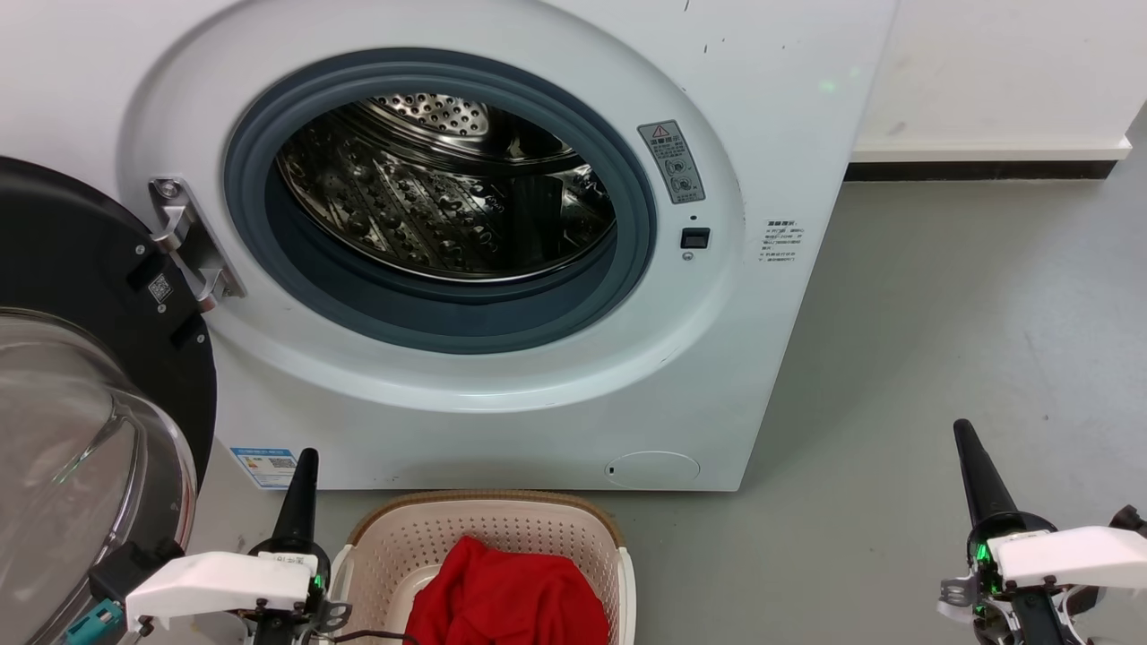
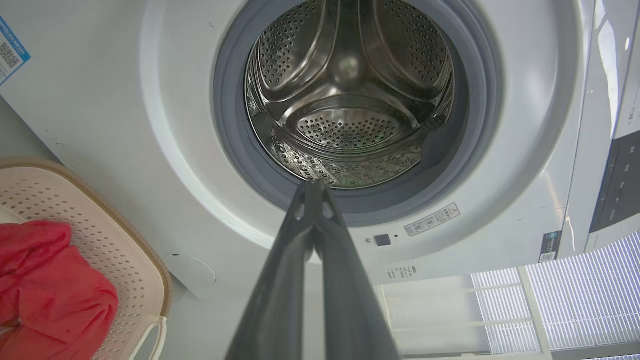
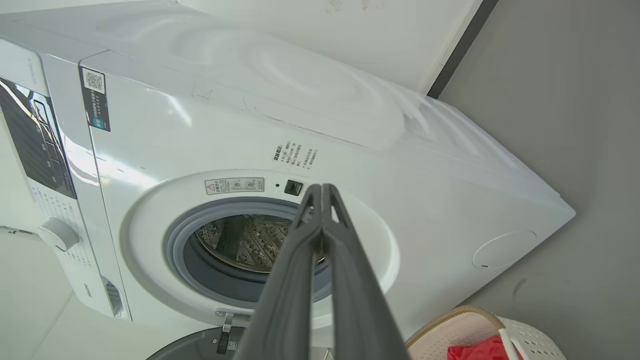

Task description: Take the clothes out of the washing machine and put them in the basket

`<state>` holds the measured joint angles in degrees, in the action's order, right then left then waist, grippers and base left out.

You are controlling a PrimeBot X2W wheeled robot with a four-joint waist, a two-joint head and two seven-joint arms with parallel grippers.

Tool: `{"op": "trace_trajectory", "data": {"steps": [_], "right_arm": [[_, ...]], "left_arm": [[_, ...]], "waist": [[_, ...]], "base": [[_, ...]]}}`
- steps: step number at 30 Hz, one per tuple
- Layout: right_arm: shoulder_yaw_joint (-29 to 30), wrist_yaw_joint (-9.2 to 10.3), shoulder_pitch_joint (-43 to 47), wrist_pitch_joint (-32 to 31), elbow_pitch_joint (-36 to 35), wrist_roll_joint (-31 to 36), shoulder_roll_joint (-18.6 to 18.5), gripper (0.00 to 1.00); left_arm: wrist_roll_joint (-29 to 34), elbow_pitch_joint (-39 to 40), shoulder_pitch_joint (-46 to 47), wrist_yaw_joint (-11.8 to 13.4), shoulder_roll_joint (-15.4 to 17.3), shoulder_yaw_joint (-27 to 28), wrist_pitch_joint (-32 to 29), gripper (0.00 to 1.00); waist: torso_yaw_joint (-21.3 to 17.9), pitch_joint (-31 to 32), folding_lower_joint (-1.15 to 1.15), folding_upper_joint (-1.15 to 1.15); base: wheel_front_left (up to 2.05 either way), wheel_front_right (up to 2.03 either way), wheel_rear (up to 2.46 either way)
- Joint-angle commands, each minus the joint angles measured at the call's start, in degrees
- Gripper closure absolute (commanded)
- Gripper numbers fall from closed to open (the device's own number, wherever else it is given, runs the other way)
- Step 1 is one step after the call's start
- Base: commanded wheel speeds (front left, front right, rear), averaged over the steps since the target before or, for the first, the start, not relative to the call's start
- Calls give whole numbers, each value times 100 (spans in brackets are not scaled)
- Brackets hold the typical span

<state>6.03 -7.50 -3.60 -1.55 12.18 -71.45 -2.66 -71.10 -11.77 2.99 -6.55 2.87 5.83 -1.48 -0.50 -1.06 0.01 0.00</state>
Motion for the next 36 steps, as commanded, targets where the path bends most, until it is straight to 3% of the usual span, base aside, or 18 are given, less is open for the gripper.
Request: {"op": "trace_trajectory", "data": {"steps": [1, 36], "right_arm": [[13, 0, -152, -49, 3, -191, -27, 100], [45, 2, -258, -442, 171, -1814, -33, 100]], "left_arm": [[-195, 1, 145, -28, 3, 23, -57, 100], [-1839, -205, 337, -89, 1, 76, -449, 100]], "waist": [[3, 4, 0, 0], [41, 72, 0, 0]], "base": [[0, 0, 0], [0, 0, 0]]}}
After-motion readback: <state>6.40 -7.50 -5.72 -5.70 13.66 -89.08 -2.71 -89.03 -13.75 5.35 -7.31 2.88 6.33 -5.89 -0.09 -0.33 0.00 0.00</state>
